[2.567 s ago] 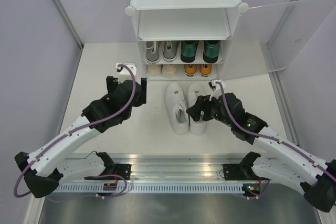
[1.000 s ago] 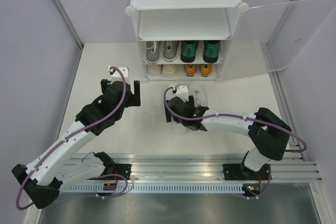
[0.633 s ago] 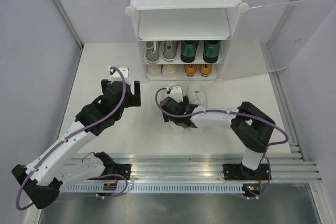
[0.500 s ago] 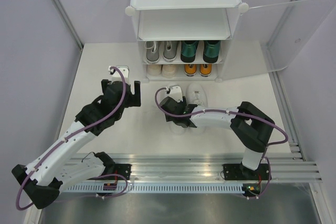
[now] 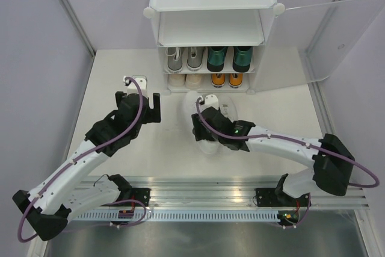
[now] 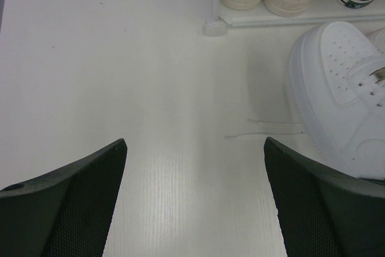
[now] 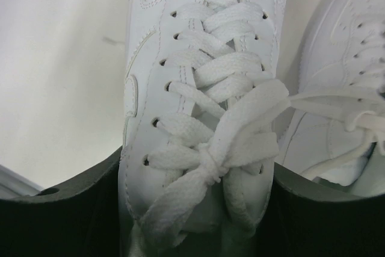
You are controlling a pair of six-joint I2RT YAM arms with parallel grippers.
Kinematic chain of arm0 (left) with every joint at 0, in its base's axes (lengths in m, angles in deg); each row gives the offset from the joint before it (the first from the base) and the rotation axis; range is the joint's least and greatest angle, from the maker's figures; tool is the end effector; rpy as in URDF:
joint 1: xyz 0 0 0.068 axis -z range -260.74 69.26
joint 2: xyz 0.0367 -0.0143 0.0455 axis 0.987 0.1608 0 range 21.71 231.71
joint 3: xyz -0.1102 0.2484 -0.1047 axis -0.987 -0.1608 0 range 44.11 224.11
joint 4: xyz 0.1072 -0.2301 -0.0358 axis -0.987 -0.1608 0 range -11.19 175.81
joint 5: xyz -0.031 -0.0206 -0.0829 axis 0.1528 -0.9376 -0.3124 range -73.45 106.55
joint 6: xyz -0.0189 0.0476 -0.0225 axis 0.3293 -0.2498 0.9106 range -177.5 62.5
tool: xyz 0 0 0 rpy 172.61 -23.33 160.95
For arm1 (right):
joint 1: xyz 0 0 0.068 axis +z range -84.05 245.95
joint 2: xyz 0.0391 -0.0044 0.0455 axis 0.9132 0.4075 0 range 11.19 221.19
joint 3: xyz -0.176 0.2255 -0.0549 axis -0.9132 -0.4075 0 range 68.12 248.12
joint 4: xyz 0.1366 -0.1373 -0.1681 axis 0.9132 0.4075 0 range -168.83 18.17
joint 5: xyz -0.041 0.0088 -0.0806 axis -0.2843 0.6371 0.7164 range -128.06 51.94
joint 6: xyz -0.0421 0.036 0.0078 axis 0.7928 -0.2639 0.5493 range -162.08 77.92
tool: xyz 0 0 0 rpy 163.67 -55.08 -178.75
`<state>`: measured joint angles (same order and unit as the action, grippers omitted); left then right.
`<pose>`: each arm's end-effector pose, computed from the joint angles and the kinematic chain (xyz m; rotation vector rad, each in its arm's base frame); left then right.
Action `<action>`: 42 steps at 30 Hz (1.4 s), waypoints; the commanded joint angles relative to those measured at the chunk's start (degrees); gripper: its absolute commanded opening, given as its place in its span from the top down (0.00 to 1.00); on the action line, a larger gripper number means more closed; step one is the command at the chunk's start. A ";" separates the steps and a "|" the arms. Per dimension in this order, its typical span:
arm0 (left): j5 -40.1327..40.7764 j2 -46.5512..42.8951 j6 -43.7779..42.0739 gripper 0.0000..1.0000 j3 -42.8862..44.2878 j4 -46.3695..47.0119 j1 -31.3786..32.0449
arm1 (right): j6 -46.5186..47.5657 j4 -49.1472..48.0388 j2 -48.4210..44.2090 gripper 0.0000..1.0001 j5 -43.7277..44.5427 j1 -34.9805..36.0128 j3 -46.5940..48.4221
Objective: Place and organize the shoes in the shoe cabinet
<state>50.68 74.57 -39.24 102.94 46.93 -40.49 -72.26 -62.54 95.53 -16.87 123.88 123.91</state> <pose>0.1438 -0.0934 0.3661 0.0539 2.0365 0.0039 0.1760 0.2546 0.2558 -0.3791 2.2832 0.3570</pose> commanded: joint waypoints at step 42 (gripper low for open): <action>-7.85 -2.50 -3.14 0.04 -1.00 3.19 -0.08 | 12.59 1.02 16.03 0.85 0.78 -16.27 59.78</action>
<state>46.11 71.95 -39.72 102.30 47.33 -40.49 -60.91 -55.65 112.01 -16.65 107.55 176.72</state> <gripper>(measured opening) 0.968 0.681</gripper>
